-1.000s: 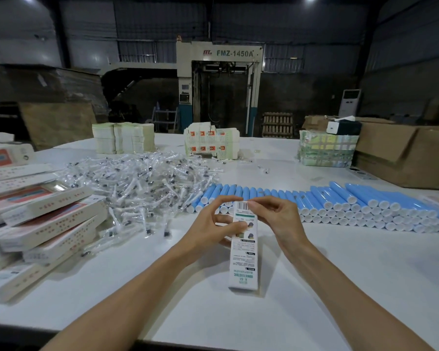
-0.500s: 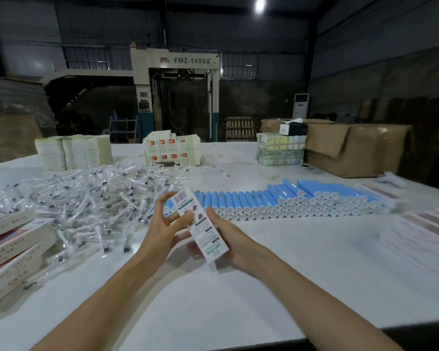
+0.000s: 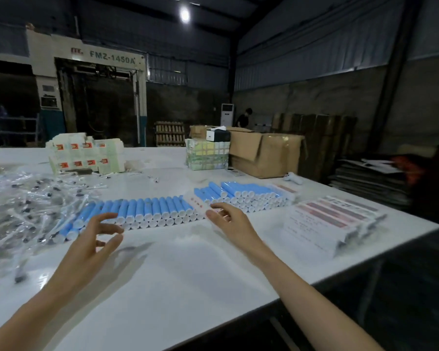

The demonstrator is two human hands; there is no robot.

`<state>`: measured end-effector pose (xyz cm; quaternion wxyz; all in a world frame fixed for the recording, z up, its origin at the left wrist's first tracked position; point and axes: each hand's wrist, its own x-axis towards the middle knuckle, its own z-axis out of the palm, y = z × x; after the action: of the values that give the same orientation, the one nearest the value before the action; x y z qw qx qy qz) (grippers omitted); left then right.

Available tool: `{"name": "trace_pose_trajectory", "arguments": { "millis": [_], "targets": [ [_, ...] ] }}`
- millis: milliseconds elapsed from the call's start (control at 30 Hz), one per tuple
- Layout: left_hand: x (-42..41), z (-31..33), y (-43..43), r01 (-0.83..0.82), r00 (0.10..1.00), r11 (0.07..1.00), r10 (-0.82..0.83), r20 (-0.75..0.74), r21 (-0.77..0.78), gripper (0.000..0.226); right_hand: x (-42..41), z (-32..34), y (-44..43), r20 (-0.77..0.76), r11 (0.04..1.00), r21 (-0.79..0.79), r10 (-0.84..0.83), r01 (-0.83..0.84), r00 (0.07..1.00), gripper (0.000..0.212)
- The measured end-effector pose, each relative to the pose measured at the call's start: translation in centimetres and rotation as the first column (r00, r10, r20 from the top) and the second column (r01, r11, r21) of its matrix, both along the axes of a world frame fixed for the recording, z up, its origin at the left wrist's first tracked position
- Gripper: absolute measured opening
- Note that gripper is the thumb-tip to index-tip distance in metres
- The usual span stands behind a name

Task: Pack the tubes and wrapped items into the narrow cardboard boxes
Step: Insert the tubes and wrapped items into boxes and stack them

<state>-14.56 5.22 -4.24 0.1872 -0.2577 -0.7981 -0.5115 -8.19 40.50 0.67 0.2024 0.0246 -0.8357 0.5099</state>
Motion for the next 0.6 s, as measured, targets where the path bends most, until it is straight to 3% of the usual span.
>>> {"name": "trace_pose_trajectory", "arguments": {
  "millis": [100, 267, 333, 400, 600],
  "targets": [
    [-0.2, -0.4, 0.1, -0.029, 0.993, 0.992, 0.014, -0.121, -0.12, 0.035, 0.9, 1.8, 7.6, -0.099, 0.916, 0.275, -0.275, 0.292, 0.956, 0.039],
    [-0.6, -0.9, 0.4, -0.1, 0.98, 0.971, 0.059, -0.191, -0.215, 0.041, 2.4, 6.0, 19.3, -0.234, 0.558, 0.576, -0.588, 0.597, 0.775, 0.044],
    [-1.0, -1.1, 0.3, -0.102, 0.976, 0.968, 0.054, -0.209, -0.229, 0.041, 3.2, 6.9, 22.9, -0.225, 0.419, 0.658, -0.684, 0.626, 0.694, 0.044],
    [-1.5, -1.5, 0.0, -0.094, 0.971, 0.967, 0.037, -0.237, -0.235, 0.034, 4.0, 7.5, 25.9, -0.193, 0.345, 0.712, -0.742, 0.611, 0.643, 0.042],
    [-3.9, -2.8, -1.0, -0.063, 0.989, 0.967, 0.027, -0.147, -0.247, 0.041, 5.5, 7.3, 31.1, -0.059, 0.293, 0.807, -0.824, 0.513, 0.564, 0.039]
  ]
}}
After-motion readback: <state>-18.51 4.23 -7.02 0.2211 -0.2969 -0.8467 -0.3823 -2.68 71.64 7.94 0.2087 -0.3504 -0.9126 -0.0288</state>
